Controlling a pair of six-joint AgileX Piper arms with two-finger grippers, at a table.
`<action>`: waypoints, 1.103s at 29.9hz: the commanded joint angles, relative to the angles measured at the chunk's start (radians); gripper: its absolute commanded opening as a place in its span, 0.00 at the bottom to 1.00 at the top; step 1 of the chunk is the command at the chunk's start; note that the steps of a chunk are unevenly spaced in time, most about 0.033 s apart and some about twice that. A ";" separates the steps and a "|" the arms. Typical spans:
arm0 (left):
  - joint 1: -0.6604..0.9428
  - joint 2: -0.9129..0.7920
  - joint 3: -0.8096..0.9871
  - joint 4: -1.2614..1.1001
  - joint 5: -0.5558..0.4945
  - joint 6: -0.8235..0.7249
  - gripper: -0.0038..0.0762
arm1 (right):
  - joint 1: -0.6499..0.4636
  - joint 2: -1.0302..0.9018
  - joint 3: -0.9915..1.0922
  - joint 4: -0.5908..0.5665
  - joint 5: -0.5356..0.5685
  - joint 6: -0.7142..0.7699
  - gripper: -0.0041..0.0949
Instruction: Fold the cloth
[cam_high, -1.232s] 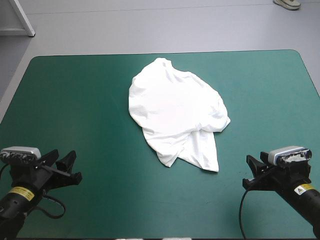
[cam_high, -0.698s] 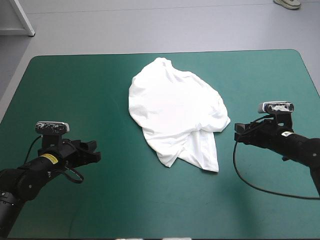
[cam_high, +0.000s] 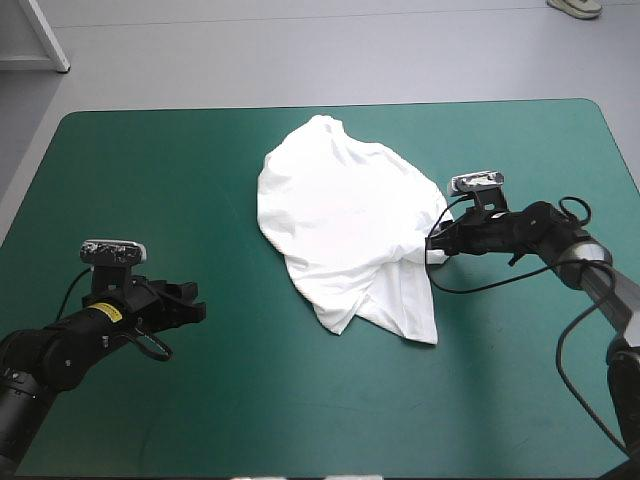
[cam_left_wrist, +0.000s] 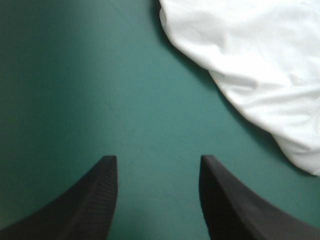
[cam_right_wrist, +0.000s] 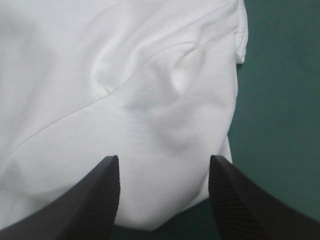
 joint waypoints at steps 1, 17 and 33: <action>-0.002 -0.007 -0.036 -0.019 -0.032 -0.001 0.52 | 0.009 0.023 -0.064 -0.021 -0.088 0.014 0.56; -0.002 0.056 -0.036 -0.046 -0.069 0.062 0.52 | 0.009 0.158 -0.140 -0.105 -0.063 0.024 0.09; -0.002 0.594 -0.293 -0.335 -0.301 0.287 0.52 | 0.009 0.130 -0.140 -0.143 -0.053 0.054 0.03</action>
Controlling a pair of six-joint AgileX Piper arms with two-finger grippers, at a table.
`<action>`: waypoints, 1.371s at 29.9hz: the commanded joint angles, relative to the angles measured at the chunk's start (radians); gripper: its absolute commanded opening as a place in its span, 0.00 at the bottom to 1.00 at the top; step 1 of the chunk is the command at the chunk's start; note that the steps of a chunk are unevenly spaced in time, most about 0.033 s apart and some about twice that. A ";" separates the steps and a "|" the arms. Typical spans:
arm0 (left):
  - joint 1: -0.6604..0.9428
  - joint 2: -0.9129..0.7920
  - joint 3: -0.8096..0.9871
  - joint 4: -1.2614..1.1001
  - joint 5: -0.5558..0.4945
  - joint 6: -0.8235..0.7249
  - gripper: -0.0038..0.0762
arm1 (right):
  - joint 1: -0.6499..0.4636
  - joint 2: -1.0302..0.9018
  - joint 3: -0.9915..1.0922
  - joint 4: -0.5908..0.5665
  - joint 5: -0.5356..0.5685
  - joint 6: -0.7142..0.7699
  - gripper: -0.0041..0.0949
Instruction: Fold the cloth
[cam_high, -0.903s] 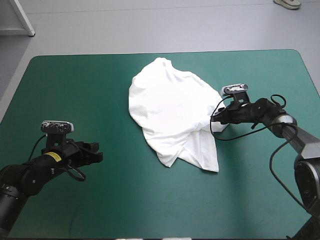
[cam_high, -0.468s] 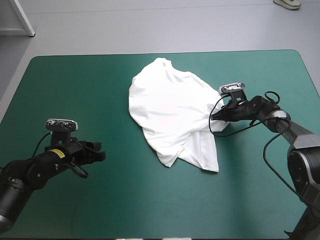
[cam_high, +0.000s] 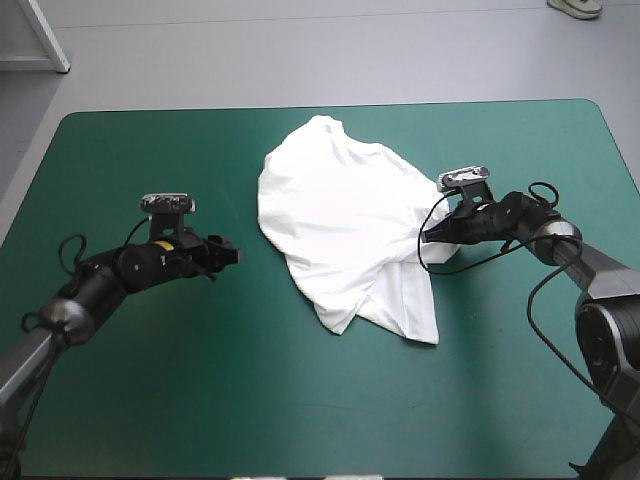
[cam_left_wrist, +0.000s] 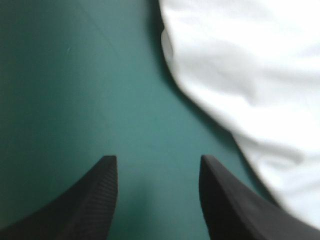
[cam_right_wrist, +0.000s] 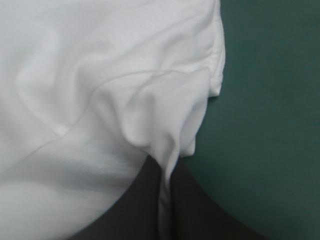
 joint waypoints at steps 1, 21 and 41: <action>-0.002 0.116 -0.165 -0.120 -0.037 0.076 0.52 | -0.002 -0.052 -0.019 -0.012 0.014 -0.001 0.03; -0.002 0.503 -0.474 -0.404 0.070 0.317 0.52 | -0.002 -0.052 -0.019 -0.014 0.006 -0.015 0.03; -0.002 0.371 -0.599 -0.211 0.138 0.356 0.07 | -0.002 -0.245 -0.111 -0.003 0.043 0.004 0.03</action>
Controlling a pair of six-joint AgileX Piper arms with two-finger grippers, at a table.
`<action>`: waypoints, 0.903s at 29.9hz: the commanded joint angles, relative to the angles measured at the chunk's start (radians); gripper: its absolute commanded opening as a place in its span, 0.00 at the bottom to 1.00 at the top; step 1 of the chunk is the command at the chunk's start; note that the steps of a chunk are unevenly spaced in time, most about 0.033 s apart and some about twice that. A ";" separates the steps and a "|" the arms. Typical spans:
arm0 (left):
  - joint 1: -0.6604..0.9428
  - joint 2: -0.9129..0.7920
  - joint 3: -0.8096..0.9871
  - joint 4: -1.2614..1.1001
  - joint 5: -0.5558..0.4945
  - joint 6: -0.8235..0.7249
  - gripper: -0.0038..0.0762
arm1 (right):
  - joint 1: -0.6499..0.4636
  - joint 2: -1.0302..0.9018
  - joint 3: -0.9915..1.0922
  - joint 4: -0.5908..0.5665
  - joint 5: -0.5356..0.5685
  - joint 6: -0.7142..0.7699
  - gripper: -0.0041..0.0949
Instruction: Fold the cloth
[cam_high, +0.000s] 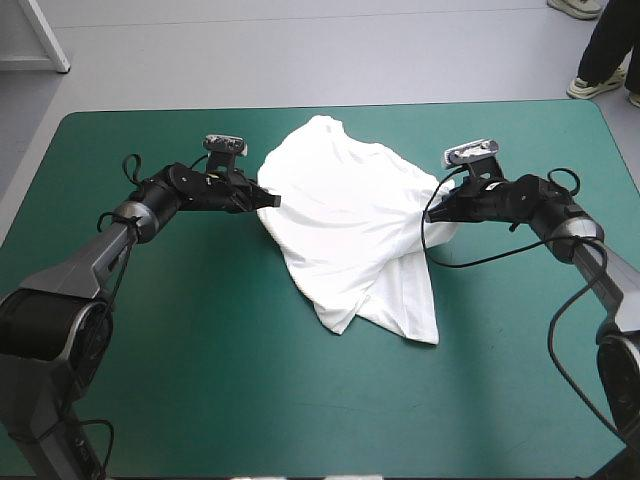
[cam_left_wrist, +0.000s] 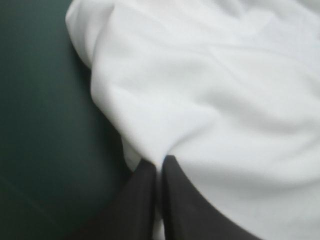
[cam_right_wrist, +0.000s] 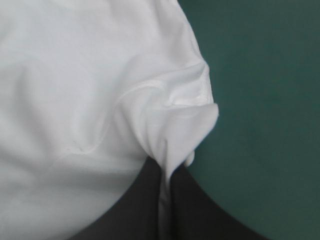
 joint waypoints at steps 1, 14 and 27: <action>-0.002 -0.143 -0.052 0.017 -0.013 0.002 0.07 | -0.002 -0.128 -0.058 0.015 -0.004 0.000 0.03; -0.002 -0.570 -0.145 0.035 0.117 -0.004 0.07 | -0.002 -0.527 -0.226 0.017 0.148 0.005 0.03; -0.002 -0.996 -0.312 0.146 0.383 -0.164 0.07 | -0.002 -0.794 -0.532 0.024 0.532 0.134 0.03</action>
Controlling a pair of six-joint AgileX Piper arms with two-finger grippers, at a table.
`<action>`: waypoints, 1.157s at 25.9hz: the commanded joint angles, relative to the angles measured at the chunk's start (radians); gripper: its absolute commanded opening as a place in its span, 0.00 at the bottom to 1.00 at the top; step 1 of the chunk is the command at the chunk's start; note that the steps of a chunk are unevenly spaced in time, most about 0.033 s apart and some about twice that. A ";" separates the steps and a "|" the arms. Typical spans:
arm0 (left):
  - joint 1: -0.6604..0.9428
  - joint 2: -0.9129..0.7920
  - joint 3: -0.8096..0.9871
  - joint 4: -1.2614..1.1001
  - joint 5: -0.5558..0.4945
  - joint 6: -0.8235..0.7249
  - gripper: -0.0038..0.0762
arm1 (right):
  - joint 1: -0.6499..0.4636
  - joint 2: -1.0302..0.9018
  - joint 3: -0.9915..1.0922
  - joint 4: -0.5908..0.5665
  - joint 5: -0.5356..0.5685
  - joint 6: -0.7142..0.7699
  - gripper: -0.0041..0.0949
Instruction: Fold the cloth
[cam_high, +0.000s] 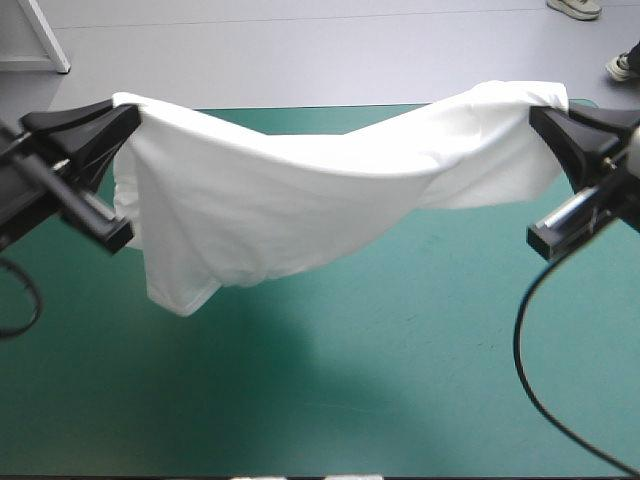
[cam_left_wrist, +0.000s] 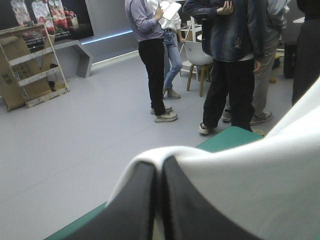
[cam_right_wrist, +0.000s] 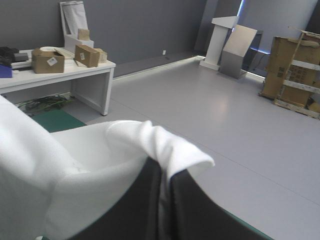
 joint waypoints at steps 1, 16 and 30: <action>-0.002 -0.091 -0.045 0.021 0.045 -0.092 0.07 | -0.002 -0.049 -0.078 0.020 0.105 0.052 0.03; -0.002 -0.048 0.436 0.127 -0.025 -0.130 0.07 | -0.002 -0.065 0.256 -0.163 0.045 0.159 0.03; -0.002 0.532 0.436 0.002 -0.359 0.127 0.07 | -0.002 0.544 0.316 -0.154 -0.363 0.020 0.02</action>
